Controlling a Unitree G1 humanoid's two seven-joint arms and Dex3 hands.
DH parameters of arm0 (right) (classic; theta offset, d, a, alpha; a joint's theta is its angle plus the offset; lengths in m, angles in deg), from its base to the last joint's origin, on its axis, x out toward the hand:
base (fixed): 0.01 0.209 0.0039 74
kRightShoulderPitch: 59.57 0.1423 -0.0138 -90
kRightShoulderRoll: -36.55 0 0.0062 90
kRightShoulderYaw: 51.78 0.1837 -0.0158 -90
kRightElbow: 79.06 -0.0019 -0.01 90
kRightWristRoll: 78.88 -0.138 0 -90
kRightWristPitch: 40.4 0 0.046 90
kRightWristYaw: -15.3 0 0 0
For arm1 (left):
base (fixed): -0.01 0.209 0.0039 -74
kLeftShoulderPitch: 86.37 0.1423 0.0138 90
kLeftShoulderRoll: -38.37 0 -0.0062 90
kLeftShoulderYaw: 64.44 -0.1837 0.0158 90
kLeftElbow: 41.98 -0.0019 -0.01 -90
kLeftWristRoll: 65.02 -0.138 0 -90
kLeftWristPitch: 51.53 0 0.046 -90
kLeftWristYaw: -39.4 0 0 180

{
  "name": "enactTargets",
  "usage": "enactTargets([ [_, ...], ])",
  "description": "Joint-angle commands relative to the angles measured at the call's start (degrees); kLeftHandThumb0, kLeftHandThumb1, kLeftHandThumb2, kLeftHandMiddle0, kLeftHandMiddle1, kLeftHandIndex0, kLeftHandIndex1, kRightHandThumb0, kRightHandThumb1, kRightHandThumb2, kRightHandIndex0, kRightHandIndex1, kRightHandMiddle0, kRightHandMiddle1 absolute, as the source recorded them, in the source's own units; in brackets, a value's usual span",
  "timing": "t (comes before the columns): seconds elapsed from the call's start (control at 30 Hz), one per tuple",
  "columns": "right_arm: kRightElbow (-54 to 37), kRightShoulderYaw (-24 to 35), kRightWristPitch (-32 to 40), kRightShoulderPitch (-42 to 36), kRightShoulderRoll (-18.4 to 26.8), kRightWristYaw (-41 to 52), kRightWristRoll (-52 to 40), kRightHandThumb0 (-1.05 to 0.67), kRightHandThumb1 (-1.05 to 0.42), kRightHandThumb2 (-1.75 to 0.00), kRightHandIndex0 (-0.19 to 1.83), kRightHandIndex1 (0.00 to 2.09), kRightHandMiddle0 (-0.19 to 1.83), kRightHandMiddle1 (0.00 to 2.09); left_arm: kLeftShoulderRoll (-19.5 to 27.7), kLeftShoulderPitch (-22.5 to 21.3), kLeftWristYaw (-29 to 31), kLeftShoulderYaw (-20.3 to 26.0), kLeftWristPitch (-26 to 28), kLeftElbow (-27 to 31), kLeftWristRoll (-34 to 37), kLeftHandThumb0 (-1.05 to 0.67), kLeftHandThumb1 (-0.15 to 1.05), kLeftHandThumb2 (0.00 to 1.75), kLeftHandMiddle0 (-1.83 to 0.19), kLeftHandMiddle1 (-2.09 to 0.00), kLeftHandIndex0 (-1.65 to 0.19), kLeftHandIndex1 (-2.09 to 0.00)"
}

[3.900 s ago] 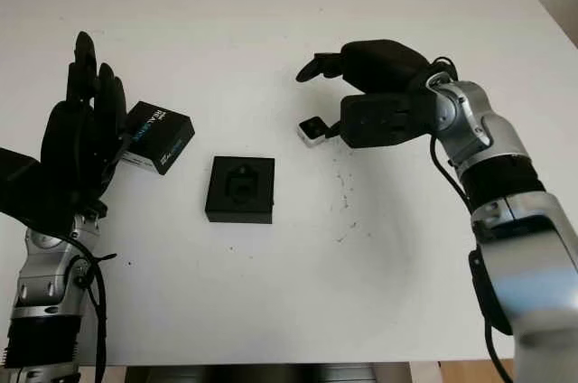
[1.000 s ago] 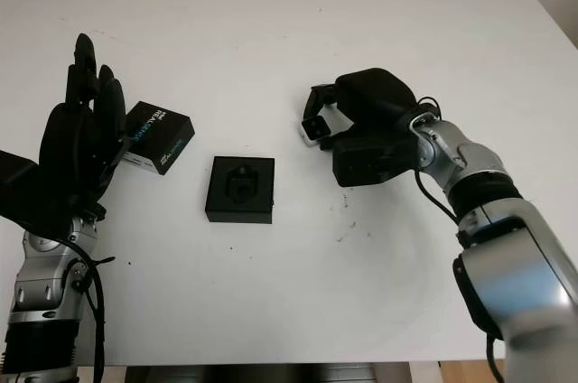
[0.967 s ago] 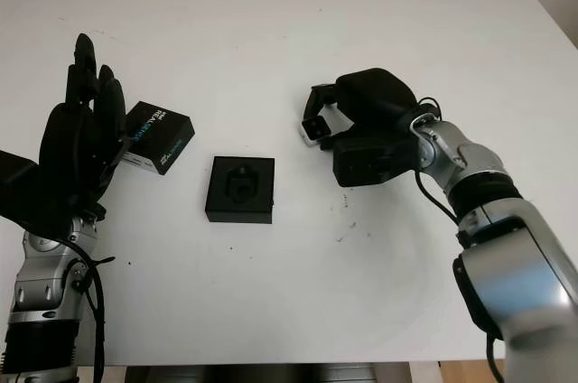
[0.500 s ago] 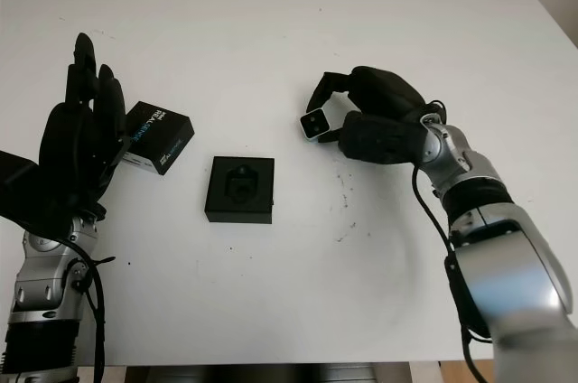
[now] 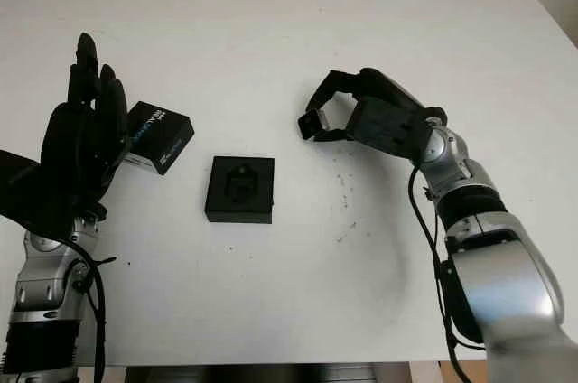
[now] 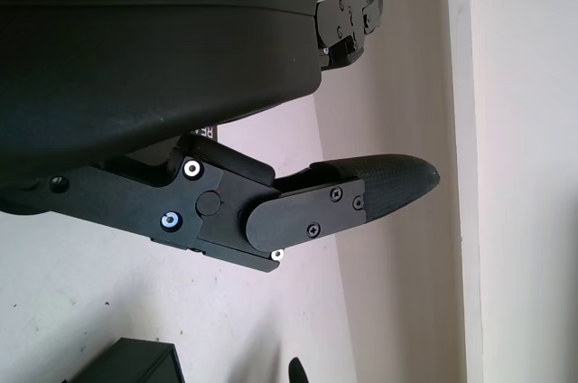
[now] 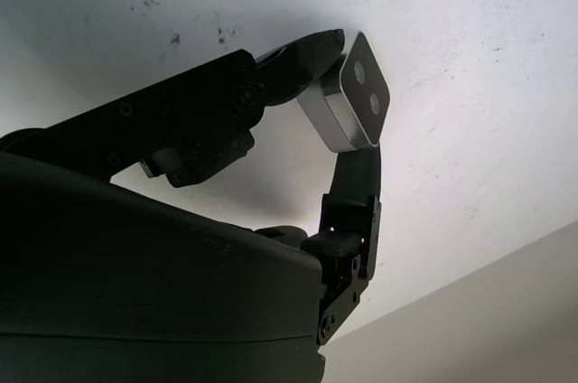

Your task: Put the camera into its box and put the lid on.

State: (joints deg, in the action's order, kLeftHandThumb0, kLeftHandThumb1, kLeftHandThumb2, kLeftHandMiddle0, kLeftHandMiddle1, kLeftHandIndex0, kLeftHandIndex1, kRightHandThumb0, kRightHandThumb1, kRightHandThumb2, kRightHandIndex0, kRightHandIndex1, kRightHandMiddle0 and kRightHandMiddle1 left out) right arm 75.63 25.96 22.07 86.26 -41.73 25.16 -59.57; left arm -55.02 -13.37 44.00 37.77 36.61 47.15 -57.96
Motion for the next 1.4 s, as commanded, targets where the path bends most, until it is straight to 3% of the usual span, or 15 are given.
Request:
enactTargets([
  [0.0,-0.59,0.89,-1.25,-1.27,-0.29,-0.44,-0.63,-0.39,-0.93,-0.06,0.27,0.06,0.39,1.35,0.04,0.84,0.05,0.03,0.48,1.15,0.16,-0.64,1.05,0.64,0.19,0.0,0.19,0.0],
  [0.33,-0.7,5.0,-3.37,-3.53,-2.94,-2.64,-4.74,-0.38,-0.95,-0.06,0.25,0.05,0.36,1.53,0.46,1.34,0.79,0.23,0.54,1.48,0.23,-0.64,1.05,0.65,0.19,0.0,0.19,0.0],
  [0.7,-5.52,14.42,-0.47,-6.19,-8.6,3.19,-18.48,-0.33,-0.98,-0.06,0.22,0.04,0.22,1.71,0.66,1.53,1.44,0.81,0.55,1.37,0.89,-0.63,1.05,0.63,0.19,0.0,0.19,0.0],
  [1.03,-28.97,18.31,14.35,-16.34,-15.74,9.22,-30.94,-0.35,-1.01,-0.05,0.17,0.02,0.15,1.79,1.06,1.81,1.69,0.87,0.84,1.42,1.12,-0.63,1.05,0.64,0.19,0.0,0.19,0.0],
  [1.37,-42.99,14.42,22.78,-25.07,-17.78,15.19,-31.89,-0.47,-0.98,-0.05,0.18,0.04,0.27,1.75,0.96,1.95,1.23,0.7,2.03,2.33,0.9,-0.64,1.05,0.62,0.19,0.0,0.19,0.0],
])
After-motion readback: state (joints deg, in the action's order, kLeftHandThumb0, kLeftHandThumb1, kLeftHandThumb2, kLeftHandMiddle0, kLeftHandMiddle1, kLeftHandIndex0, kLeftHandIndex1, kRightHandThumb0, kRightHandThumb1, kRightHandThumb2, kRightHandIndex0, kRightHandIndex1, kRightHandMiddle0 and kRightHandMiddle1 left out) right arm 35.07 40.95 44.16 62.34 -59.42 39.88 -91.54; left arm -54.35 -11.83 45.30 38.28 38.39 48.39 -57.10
